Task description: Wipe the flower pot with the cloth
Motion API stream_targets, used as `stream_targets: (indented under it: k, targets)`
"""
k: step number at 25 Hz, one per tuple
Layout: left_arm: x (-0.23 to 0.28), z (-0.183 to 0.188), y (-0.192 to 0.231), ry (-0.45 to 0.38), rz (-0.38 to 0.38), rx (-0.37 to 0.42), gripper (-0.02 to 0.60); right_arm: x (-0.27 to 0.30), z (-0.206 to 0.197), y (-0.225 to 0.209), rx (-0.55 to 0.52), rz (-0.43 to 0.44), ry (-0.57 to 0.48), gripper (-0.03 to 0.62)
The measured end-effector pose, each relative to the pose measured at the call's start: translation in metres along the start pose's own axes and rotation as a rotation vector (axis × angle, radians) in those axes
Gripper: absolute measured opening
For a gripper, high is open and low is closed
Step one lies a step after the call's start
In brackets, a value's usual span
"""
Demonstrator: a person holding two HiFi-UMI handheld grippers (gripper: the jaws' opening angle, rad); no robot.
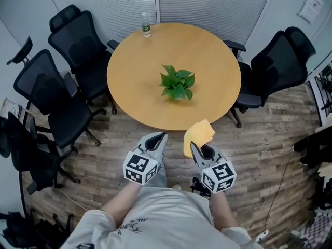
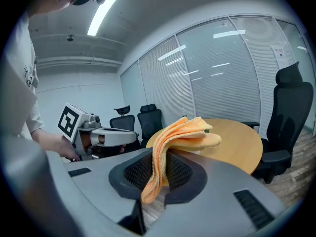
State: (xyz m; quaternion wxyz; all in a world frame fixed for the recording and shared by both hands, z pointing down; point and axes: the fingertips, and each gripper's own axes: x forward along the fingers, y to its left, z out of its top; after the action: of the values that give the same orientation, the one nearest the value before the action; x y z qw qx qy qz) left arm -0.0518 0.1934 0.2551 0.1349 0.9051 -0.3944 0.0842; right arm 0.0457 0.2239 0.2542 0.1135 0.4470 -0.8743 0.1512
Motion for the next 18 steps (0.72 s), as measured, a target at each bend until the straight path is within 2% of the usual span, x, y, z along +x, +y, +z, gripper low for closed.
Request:
stream_targets:
  k: [10,14,18]
  targets:
    - [0.069,0.046,0.068,0.003,-0.092,0.05,0.011,0.086,0.054,-0.05,-0.015,-0.056,0.01,0.051]
    - [0.091,0.059,0.079,0.011,-0.163,0.133,0.011,0.107,0.063,-0.065,0.0,-0.099,0.01,0.051]
    - [0.109,0.065,0.096,0.025,-0.207,0.119,0.011,0.121,0.072,-0.081,0.014,-0.148,0.008,0.051]
